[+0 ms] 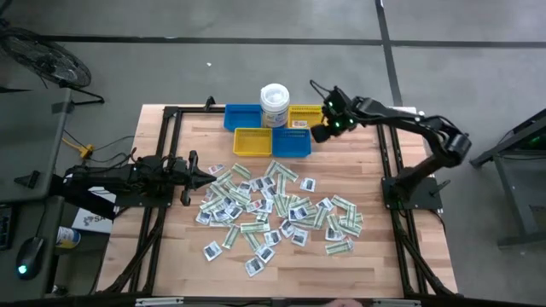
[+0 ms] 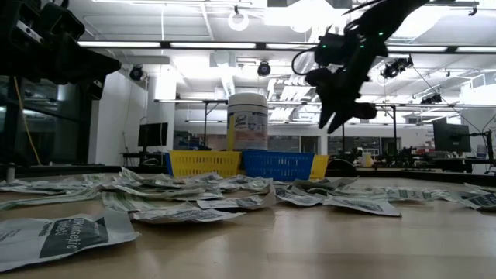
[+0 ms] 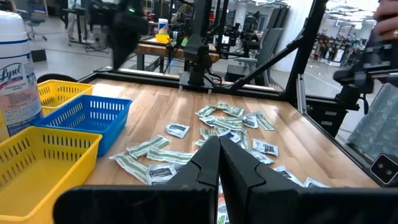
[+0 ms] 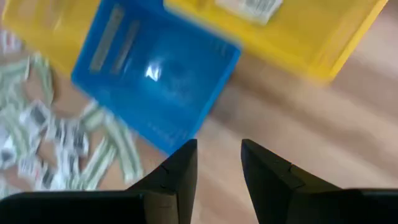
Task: Pick & Place First Aid Supplies
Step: Put the black towelette pack into the right blue bin
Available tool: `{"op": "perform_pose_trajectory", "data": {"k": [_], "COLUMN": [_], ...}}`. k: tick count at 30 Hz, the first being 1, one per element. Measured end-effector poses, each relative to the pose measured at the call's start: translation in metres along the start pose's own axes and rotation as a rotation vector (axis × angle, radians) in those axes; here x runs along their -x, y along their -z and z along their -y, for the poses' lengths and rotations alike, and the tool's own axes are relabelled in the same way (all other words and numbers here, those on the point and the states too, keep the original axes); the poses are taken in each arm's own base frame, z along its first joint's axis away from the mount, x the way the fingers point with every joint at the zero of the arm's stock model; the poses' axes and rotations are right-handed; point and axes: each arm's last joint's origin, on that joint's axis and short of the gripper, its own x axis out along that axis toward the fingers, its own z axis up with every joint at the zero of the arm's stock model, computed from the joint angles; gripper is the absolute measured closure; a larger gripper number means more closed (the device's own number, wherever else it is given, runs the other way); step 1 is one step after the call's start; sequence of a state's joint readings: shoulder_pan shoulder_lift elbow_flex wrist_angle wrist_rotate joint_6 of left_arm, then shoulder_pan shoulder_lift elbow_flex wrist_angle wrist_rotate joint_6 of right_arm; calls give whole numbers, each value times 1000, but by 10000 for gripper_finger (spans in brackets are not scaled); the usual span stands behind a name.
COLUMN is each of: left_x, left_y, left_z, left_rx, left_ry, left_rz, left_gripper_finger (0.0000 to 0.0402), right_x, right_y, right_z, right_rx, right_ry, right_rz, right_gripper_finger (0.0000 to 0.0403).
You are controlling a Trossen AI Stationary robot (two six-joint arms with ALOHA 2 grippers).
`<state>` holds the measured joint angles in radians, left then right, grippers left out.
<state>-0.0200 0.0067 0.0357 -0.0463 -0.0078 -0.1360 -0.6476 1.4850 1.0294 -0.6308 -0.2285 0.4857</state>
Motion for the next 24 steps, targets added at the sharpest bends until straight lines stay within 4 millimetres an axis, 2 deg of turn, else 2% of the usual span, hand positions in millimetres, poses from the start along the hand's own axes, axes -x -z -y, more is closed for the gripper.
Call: {"op": "perform_pose_trajectory", "data": {"k": [6, 9, 19, 24], "left_x": [0, 0, 0, 0], "left_y": [0, 0, 0, 0], "left_z": [0, 0, 0, 0], "left_rx": [0, 0, 0, 0], "left_ry": [0, 0, 0, 0], "left_rz": [0, -1, 0, 0], "left_gripper_finger": [394, 394, 394, 394], "right_x": [-5, -10, -36, -56], "right_y": [46, 61, 94, 100], "right_z": [-15, -25, -57, -65], "right_rx": [103, 199, 699, 845], "right_ry": [-87, -109, -173, -114], "right_rz": [-104, -148, -229, -202], "right_gripper_finger": [285, 285, 285, 285]}}
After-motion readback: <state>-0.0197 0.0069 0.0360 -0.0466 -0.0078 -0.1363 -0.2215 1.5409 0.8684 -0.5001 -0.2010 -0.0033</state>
